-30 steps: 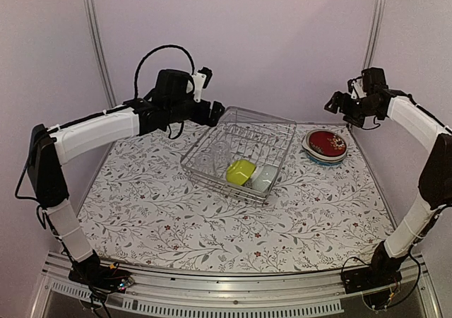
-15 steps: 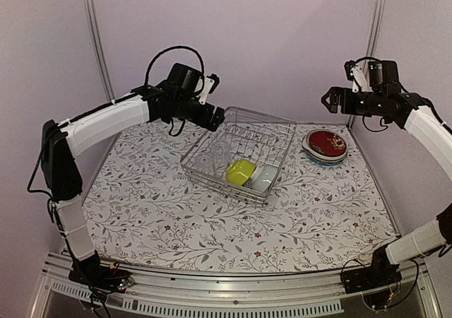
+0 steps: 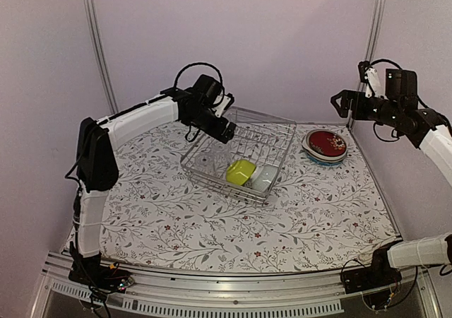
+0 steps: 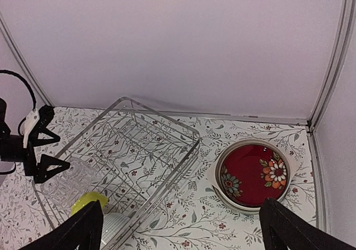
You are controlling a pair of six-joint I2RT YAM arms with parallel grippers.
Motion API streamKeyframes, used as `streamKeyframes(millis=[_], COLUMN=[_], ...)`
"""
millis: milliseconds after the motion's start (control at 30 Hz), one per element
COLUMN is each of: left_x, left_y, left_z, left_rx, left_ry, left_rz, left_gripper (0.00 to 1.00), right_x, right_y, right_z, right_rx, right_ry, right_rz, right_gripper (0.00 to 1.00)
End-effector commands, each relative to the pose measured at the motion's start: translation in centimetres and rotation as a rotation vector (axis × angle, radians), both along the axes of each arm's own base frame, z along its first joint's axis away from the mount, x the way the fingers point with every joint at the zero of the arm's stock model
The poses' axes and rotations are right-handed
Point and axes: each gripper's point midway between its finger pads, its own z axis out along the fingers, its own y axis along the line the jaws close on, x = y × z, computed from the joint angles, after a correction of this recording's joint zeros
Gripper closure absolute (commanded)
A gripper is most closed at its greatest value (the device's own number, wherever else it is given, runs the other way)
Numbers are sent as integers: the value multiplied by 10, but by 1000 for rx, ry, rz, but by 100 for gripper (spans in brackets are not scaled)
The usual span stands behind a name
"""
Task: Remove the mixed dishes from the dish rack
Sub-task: Grab the cup from the dish rack.
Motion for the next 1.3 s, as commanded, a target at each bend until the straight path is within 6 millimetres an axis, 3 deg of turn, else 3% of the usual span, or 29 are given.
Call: streamKeyframes(millis=[0,433,933,1133,1267], left_x=[-2,-4,-1,1,3], left_y=[-1,-7,-6,-5,-5], left_z=[-23,-57,-75,-79,-76], left_rx=[42,62,62,68,65], left_ry=[71,151,196,198,185], left_rz=[-14,-26,-22,-23,-21], left_gripper=[1,3,9,17,29], right_x=[-3,5,12,11,11], right_y=[11,28,36,44,49], right_z=[-15,-29,-38,-40,-45], right_rx=[25,72,107,148,173], right_ry=[61,127,167,193,218], right_rz=[56,124,148,180,198], right_gripper=[1,1,2,2,1])
